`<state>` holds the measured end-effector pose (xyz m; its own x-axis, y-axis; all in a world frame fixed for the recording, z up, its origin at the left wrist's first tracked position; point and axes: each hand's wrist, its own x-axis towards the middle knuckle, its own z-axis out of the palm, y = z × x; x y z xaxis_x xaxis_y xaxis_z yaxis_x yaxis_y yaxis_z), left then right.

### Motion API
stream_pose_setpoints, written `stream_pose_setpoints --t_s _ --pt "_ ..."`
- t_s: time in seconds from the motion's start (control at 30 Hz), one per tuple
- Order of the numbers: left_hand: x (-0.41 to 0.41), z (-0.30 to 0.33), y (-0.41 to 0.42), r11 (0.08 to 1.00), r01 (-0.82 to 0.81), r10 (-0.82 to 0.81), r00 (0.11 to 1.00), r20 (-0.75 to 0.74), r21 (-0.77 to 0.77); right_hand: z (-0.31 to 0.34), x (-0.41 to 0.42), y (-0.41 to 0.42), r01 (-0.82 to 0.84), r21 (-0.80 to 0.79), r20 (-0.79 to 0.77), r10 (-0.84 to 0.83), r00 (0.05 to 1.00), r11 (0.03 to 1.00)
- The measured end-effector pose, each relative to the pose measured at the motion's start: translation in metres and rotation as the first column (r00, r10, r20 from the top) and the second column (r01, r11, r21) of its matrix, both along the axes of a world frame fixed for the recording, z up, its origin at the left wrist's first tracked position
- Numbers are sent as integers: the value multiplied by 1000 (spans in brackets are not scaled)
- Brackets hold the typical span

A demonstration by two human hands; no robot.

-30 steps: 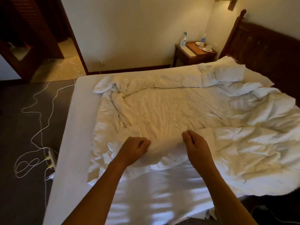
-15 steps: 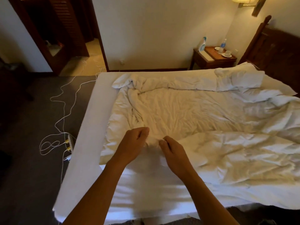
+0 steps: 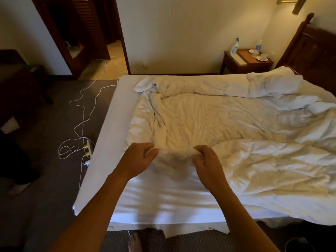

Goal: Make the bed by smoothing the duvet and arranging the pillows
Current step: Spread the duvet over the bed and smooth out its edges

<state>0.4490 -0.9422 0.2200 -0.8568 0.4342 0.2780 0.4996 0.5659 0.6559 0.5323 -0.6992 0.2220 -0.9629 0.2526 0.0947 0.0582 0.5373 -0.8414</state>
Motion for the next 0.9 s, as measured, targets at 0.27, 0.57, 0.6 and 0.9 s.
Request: stream_pose_setpoints --t_s 0.27,0.57,0.6,0.9 --pt "22 14 -48 999 -15 16 999 46 -36 0 -10 -98 -321 66 46 319 947 945" --pt "1 -13 -117 993 115 -110 938 330 5 5 -30 -159 -95 18 15 95 995 995" --pt "-4 -22 -128 989 124 -91 942 323 -82 6 -29 -167 -61 25 26 60 998 998" --pt "-48 -46 -191 997 67 -58 981 185 -44 -2 -24 -205 278 113 47 -284 958 954"
